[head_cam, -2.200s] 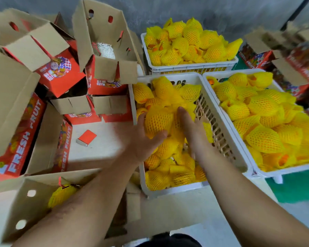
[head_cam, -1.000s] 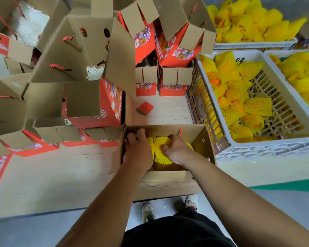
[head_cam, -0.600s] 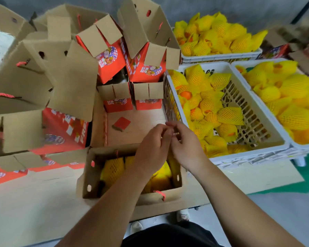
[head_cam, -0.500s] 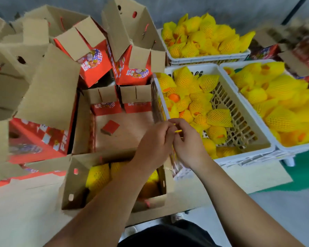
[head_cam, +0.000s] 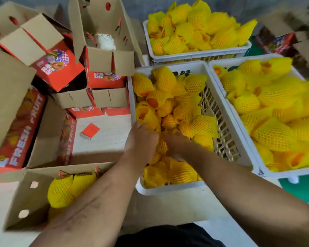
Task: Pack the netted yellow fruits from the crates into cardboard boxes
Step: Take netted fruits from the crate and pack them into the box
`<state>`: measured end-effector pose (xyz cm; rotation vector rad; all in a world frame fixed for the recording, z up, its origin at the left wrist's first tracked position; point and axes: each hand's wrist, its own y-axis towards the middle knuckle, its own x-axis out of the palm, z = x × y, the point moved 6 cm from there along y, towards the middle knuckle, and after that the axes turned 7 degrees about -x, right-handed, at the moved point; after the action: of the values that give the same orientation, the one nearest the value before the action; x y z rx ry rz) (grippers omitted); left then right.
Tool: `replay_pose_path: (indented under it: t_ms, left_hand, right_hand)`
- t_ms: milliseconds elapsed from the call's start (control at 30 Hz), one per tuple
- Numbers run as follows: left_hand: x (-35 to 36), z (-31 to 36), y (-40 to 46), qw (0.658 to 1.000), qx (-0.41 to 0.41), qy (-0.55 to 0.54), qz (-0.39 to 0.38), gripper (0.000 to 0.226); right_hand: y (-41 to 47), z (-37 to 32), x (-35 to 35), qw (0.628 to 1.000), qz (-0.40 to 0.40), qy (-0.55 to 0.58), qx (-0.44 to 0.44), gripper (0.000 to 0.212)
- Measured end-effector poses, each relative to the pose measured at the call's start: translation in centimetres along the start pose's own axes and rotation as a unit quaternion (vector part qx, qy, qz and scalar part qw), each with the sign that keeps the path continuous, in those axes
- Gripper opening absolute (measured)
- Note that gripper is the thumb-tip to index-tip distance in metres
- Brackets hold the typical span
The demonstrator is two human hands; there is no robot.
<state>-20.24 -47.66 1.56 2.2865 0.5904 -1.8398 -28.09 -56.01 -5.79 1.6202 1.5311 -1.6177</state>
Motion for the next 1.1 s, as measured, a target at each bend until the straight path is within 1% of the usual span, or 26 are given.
replay_pose_path:
  t_ms: [67, 133, 167, 233, 300, 367, 433, 467, 500, 533, 600, 633, 733, 800, 900, 967, 1000, 1067, 1100]
  left_hand:
    - [0.2, 0.3, 0.2, 0.999, -0.006, 0.03, -0.023, 0.016]
    - [0.5, 0.2, 0.5, 0.998, -0.019, 0.037, -0.04, 0.019]
    - [0.7, 0.2, 0.6, 0.998, -0.025, 0.041, -0.05, 0.021]
    - [1.0, 0.1, 0.7, 0.997, -0.028, 0.047, -0.063, 0.024]
    - [1.1, 0.2, 0.9, 0.997, -0.027, 0.032, -0.058, 0.027]
    - [1.0, 0.1, 0.9, 0.998, -0.027, 0.02, -0.051, 0.034]
    - [1.1, 0.1, 0.9, 0.998, -0.026, 0.028, -0.056, 0.045]
    - [1.2, 0.1, 0.9, 0.997, -0.026, 0.036, -0.062, 0.05]
    - [1.3, 0.1, 0.8, 0.996, -0.028, 0.045, -0.066, 0.054]
    - [1.4, 0.2, 0.9, 0.996, -0.027, 0.054, -0.07, 0.056]
    - [1.4, 0.2, 0.9, 0.995, -0.021, 0.06, -0.072, 0.054]
    - [1.4, 0.2, 0.9, 0.996, -0.018, 0.056, -0.07, 0.052]
    - [1.2, 0.2, 0.9, 0.997, -0.016, 0.05, -0.063, 0.047]
    - [1.1, 0.2, 0.9, 0.997, -0.017, 0.042, -0.059, 0.045]
    - [1.0, 0.1, 0.9, 0.998, -0.017, 0.023, -0.048, 0.043]
    - [1.0, 0.1, 0.8, 0.999, -0.016, 0.018, -0.044, 0.045]
    - [1.0, 0.1, 0.8, 0.999, -0.016, 0.019, -0.043, 0.047]
    - [1.1, 0.1, 0.8, 0.999, -0.016, 0.018, -0.04, 0.054]
    - [1.0, 0.0, 0.8, 0.999, -0.015, 0.011, -0.035, 0.058]
  right_hand:
    - [0.6, 0.1, 1.3, 0.999, -0.004, -0.045, 0.015, 0.074]
    - [1.0, 0.4, 1.9, 0.997, 0.016, -0.06, 0.041, 0.075]
    - [1.3, 0.4, 2.1, 0.997, 0.029, -0.065, 0.037, 0.076]
    - [1.9, 0.6, 2.1, 0.997, 0.043, -0.061, 0.009, 0.086]
    - [2.0, 1.3, 1.8, 0.999, 0.045, -0.03, 0.002, 0.092]
    - [1.8, 2.4, 0.9, 0.997, 0.069, 0.028, 0.022, 0.082]
    - [1.5, 3.9, -0.5, 0.982, 0.125, 0.132, 0.047, 0.07]
    - [1.4, 4.4, -0.8, 0.973, 0.144, 0.172, 0.055, 0.069]
    - [1.3, 4.6, -0.7, 0.972, 0.137, 0.186, 0.054, 0.074]
    - [1.2, 4.2, -0.2, 0.979, 0.105, 0.168, 0.041, 0.083]
    - [1.1, 2.6, 1.6, 0.997, 0.024, 0.068, 0.001, 0.099]
    - [1.2, 1.8, 2.2, 1.0, 0.01, 0.021, -0.012, 0.102]
    - [1.8, 0.6, 1.5, 0.995, 0.064, -0.067, -0.026, 0.091]
    - [2.0, 0.3, 1.3, 0.994, 0.064, -0.089, -0.028, 0.088]
    - [1.9, 0.6, 1.1, 0.994, 0.064, -0.092, 0.005, 0.088]
    - [1.7, 1.5, 0.6, 0.996, 0.05, -0.072, 0.034, 0.086]
    - [1.6, 2.2, 0.2, 0.997, 0.05, -0.043, 0.05, 0.081]
    - [1.1, 3.9, -0.6, 0.993, 0.075, 0.041, 0.083, 0.073]
    - [0.8, 4.6, -1.0, 0.986, 0.09, 0.104, 0.094, 0.075]
